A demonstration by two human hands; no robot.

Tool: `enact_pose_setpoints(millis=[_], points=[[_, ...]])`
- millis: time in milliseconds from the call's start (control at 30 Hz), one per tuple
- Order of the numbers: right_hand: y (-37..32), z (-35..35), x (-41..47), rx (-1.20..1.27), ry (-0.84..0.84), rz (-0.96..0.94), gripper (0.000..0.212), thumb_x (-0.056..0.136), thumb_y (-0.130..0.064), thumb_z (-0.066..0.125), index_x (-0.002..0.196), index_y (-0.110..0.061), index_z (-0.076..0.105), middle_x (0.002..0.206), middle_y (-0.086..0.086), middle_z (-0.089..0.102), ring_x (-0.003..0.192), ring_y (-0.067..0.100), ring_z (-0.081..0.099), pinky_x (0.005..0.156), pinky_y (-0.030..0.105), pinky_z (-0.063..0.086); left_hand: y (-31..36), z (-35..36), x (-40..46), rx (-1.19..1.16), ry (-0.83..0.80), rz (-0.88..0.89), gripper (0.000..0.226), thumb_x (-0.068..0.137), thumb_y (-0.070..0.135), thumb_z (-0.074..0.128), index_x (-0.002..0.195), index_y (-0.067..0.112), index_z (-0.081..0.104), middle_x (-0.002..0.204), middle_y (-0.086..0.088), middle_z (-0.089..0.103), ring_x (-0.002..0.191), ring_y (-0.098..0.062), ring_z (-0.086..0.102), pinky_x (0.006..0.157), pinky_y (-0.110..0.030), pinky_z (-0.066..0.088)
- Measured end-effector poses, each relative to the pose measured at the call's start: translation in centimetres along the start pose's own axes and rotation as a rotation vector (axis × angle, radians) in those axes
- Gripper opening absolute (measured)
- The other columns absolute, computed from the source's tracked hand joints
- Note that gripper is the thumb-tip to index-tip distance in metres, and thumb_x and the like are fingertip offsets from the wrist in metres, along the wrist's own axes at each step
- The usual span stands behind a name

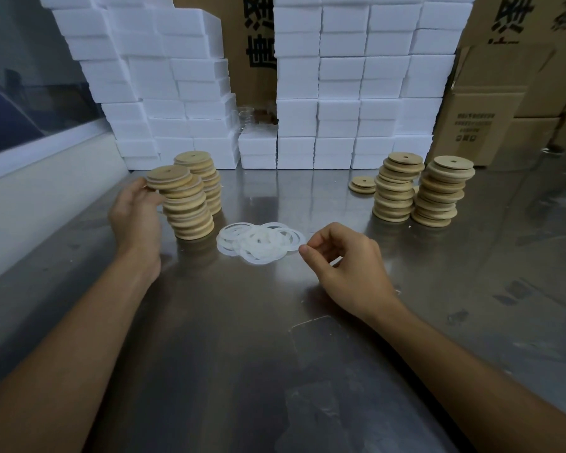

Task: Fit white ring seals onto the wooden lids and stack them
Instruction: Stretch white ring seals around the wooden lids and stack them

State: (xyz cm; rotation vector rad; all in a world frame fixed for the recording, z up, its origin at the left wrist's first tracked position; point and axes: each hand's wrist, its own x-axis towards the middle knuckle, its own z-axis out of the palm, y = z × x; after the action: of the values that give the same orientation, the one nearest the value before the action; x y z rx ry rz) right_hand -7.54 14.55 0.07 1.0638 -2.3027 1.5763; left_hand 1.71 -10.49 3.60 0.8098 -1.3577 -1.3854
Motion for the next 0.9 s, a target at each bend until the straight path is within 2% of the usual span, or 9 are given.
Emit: enact_pose_setpoints(millis=[100, 267, 367, 433, 533, 600, 667, 800, 900], points=[[0.0, 0.0, 0.0, -0.004, 0.0, 0.0, 0.012, 0.085, -0.021, 0.074, 0.077, -0.021, 0.065, 0.068, -0.008, 0.067, 0.065, 0.005, 0.061, 0.058, 0.009, 0.044, -0.3, 0.3, -0.1, -0.003, -0.02, 0.053, 0.037, 0.088, 0.008, 0.056, 0.118, 0.025, 0.067, 0.093, 0.024, 0.067, 0.079, 0.017, 0.061, 0.066, -0.006, 0.049], [0.0, 0.0, 0.1, -0.005, 0.001, -0.003, 0.011, 0.086, -0.021, 0.074, 0.078, -0.02, 0.066, 0.068, -0.009, 0.067, 0.065, 0.005, 0.061, 0.059, 0.01, 0.045, -0.7, 0.0, 0.2, 0.064, -0.012, 0.071, 0.043, 0.089, 0.008, 0.055, 0.129, 0.024, 0.064, 0.126, 0.009, 0.064, 0.112, -0.007, 0.058, 0.09, -0.022, 0.049], [0.1, 0.0, 0.1, -0.007, 0.012, 0.001, 0.01, 0.086, -0.022, 0.073, 0.079, -0.02, 0.066, 0.069, -0.01, 0.067, 0.069, 0.003, 0.062, 0.06, 0.011, 0.046, -1.2, 0.1, 0.5, 0.102, 0.038, 0.104, 0.043, 0.09, 0.009, 0.056, 0.13, 0.023, 0.062, 0.129, 0.008, 0.061, 0.114, -0.009, 0.055, 0.083, -0.01, 0.045], [0.4, -0.2, 0.3, -0.023, 0.062, 0.009, 0.009, 0.087, -0.022, 0.072, 0.081, -0.02, 0.066, 0.072, -0.012, 0.066, 0.073, 0.001, 0.062, 0.063, 0.012, 0.048, -1.5, -0.1, 0.0, 0.209, 0.134, 0.209, 0.038, 0.088, 0.009, 0.057, 0.125, 0.019, 0.062, 0.124, 0.003, 0.058, 0.108, -0.008, 0.054, 0.071, 0.002, 0.037], [1.1, -0.9, 1.1, -0.013, 0.219, 0.101, 0.004, 0.089, -0.021, 0.068, 0.087, -0.021, 0.065, 0.082, -0.014, 0.065, 0.082, 0.005, 0.062, 0.071, 0.019, 0.052, -2.1, -0.4, -1.3, 0.354, 0.195, 0.519, 0.027, 0.079, 0.007, 0.055, 0.105, 0.01, 0.062, 0.101, -0.004, 0.052, 0.09, -0.017, 0.05, 0.069, 0.002, 0.032], [1.8, -1.5, 1.7, 0.021, 0.321, 0.208, 0.009, 0.09, -0.02, 0.066, 0.098, -0.02, 0.062, 0.092, -0.01, 0.064, 0.089, 0.009, 0.061, 0.082, 0.031, 0.055, -2.4, -0.2, -2.2, 0.378, 0.095, 0.658, 0.017, 0.079, 0.008, 0.052, 0.093, 0.009, 0.06, 0.089, -0.005, 0.054, 0.081, -0.02, 0.051, 0.072, -0.011, 0.042], [2.5, -1.9, 2.4, 0.05, 0.407, 0.287, 0.021, 0.089, -0.018, 0.066, 0.108, -0.018, 0.058, 0.103, -0.002, 0.062, 0.098, 0.016, 0.06, 0.09, 0.038, 0.054, -2.7, 0.5, -3.3, 0.408, -0.065, 0.717, 0.013, 0.08, 0.01, 0.05, 0.087, 0.008, 0.061, 0.08, -0.007, 0.06, 0.074, -0.026, 0.056, 0.069, -0.036, 0.05], [3.7, -2.7, 3.8, -0.04, 0.675, 0.395, 0.045, 0.082, -0.023, 0.069, 0.119, -0.014, 0.047, 0.125, 0.007, 0.048, 0.117, 0.026, 0.049, 0.101, 0.047, 0.043, -3.4, 1.9, -5.7, 0.653, -0.469, 0.918, 0.004, 0.082, 0.007, 0.063, 0.086, 0.009, 0.063, 0.078, -0.003, 0.06, 0.072, -0.02, 0.053, 0.062, -0.04, 0.049], [5.0, -3.9, 5.2, -0.089, 0.831, 0.513, 0.056, 0.08, -0.029, 0.069, 0.127, -0.014, 0.041, 0.134, 0.007, 0.041, 0.126, 0.027, 0.042, 0.104, 0.05, 0.033, -3.8, 1.9, -6.0, 0.733, -0.596, 0.947, 0.011, 0.08, 0.005, 0.07, 0.089, 0.008, 0.066, 0.081, -0.002, 0.06, 0.076, -0.018, 0.052, 0.065, -0.039, 0.048]])
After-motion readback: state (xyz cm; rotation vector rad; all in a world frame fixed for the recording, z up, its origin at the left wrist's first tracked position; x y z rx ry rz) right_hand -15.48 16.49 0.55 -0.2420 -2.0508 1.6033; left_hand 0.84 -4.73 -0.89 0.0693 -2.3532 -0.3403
